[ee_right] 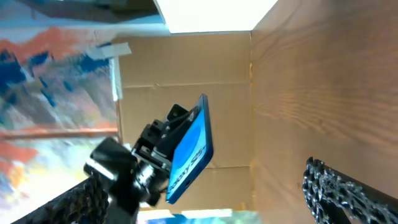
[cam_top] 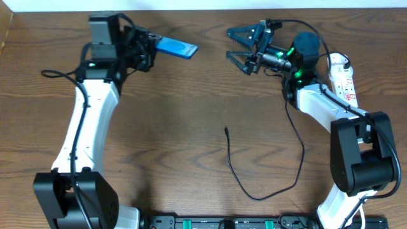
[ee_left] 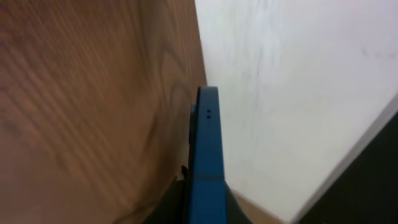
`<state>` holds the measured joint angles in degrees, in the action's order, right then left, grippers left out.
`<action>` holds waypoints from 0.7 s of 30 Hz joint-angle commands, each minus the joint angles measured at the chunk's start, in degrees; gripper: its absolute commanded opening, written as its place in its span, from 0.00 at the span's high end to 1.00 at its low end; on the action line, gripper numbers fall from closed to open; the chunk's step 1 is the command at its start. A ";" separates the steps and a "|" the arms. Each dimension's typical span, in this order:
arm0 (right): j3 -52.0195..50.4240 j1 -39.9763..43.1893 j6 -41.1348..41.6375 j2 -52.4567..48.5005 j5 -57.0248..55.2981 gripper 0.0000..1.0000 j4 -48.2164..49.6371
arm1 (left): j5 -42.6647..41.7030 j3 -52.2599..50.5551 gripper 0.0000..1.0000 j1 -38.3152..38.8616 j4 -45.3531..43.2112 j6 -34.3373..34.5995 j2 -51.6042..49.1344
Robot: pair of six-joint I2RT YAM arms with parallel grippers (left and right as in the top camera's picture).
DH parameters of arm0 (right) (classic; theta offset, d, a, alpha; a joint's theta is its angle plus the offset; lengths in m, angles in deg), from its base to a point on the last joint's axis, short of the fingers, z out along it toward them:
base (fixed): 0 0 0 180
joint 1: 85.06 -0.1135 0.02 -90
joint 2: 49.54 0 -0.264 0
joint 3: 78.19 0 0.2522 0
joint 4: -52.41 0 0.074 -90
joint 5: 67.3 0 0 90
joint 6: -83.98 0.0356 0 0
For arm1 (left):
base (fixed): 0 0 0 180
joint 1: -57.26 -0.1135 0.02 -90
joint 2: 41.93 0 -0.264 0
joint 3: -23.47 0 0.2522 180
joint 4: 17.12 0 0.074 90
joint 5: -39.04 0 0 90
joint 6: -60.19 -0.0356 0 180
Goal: Plug charger to phone and switch on socket
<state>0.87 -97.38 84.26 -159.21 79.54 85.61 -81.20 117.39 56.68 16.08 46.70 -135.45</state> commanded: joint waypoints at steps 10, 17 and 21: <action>2.54 2.49 -21.18 0.81 7.43 0.01 1.03 | -30.97 -0.07 0.93 -7.15 6.23 -32.96 1.05; 7.67 2.58 -29.66 0.81 8.76 0.01 -15.52 | -37.79 -0.07 0.92 -7.13 6.21 -38.18 1.05; 9.86 2.51 -34.77 0.81 6.54 0.01 -25.53 | -38.14 -0.07 0.92 -7.13 6.21 -38.18 1.05</action>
<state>8.43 -95.02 56.24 -159.21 87.04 63.29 -114.77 117.28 49.70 22.33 11.03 -135.45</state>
